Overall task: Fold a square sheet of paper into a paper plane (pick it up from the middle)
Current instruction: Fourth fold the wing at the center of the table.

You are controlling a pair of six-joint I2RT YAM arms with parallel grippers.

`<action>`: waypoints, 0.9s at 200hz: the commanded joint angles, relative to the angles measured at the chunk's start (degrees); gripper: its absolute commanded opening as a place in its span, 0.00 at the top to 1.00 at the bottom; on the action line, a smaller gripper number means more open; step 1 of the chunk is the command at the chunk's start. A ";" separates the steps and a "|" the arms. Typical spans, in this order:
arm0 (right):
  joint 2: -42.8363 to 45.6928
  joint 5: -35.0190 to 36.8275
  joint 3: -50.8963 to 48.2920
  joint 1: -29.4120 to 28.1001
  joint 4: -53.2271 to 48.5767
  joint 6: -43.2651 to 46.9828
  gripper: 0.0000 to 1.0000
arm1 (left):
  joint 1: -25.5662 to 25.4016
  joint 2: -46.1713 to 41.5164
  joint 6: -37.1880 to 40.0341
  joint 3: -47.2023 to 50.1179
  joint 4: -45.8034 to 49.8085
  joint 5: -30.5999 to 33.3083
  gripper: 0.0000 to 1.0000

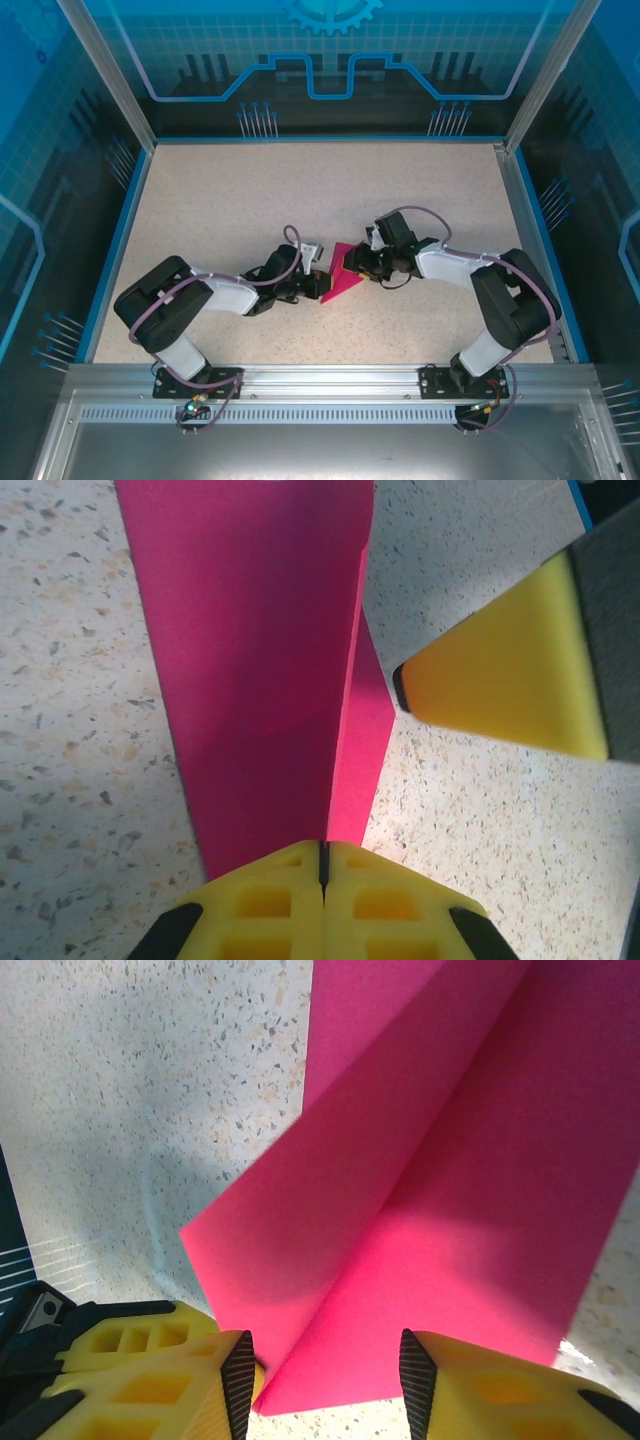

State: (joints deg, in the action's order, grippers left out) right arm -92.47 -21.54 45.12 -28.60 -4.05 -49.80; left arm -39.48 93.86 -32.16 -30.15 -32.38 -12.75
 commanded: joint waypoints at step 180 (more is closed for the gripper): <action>-6.70 -0.52 3.10 -1.54 1.17 1.34 0.59 | 2.19 3.08 -9.31 -0.52 -0.35 -4.12 0.94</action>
State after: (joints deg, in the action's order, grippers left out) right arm -97.54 -21.91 47.37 -29.28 -2.04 -49.41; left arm -38.17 96.07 -39.59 -30.17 -32.45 -15.99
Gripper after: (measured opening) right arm 0.415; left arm 0.068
